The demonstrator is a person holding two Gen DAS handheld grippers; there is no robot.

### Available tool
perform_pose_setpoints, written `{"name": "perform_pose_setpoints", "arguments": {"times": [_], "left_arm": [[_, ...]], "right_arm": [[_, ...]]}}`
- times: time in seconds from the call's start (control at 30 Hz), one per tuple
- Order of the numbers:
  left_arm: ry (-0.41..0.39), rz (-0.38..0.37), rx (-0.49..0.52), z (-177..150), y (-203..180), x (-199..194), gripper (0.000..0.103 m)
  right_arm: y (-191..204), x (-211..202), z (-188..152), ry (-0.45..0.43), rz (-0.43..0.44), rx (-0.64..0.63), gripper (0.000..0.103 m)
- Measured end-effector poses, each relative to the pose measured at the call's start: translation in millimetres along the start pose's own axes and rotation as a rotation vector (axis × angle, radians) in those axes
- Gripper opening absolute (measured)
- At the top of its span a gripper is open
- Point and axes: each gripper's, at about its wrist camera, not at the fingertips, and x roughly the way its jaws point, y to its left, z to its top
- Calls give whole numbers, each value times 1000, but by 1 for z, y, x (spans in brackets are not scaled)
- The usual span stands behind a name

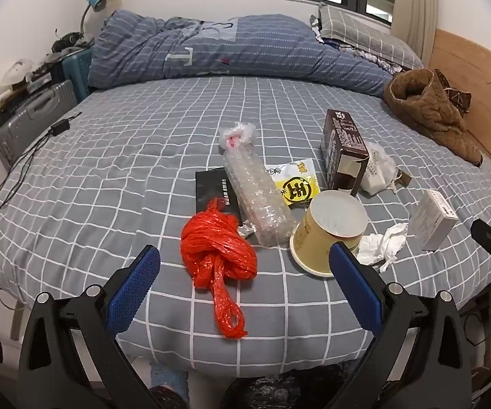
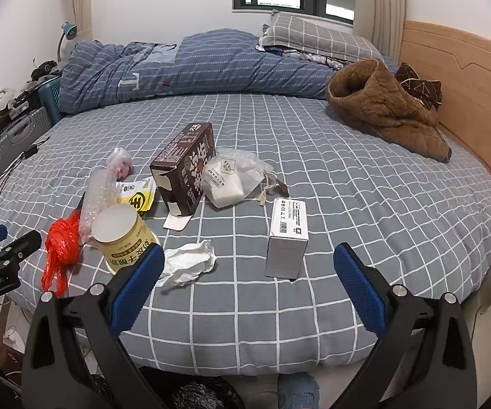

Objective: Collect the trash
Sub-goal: 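Reach the left gripper to the red plastic bag while the right gripper reaches the white box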

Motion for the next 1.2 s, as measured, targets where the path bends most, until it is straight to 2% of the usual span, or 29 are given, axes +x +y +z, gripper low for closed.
{"name": "perform_pose_setpoints", "arguments": {"times": [1.2], "left_arm": [[6,-7,10,3,-7,-3,97]], "right_arm": [[-8,-3,0,-16,-13,7,95]]}}
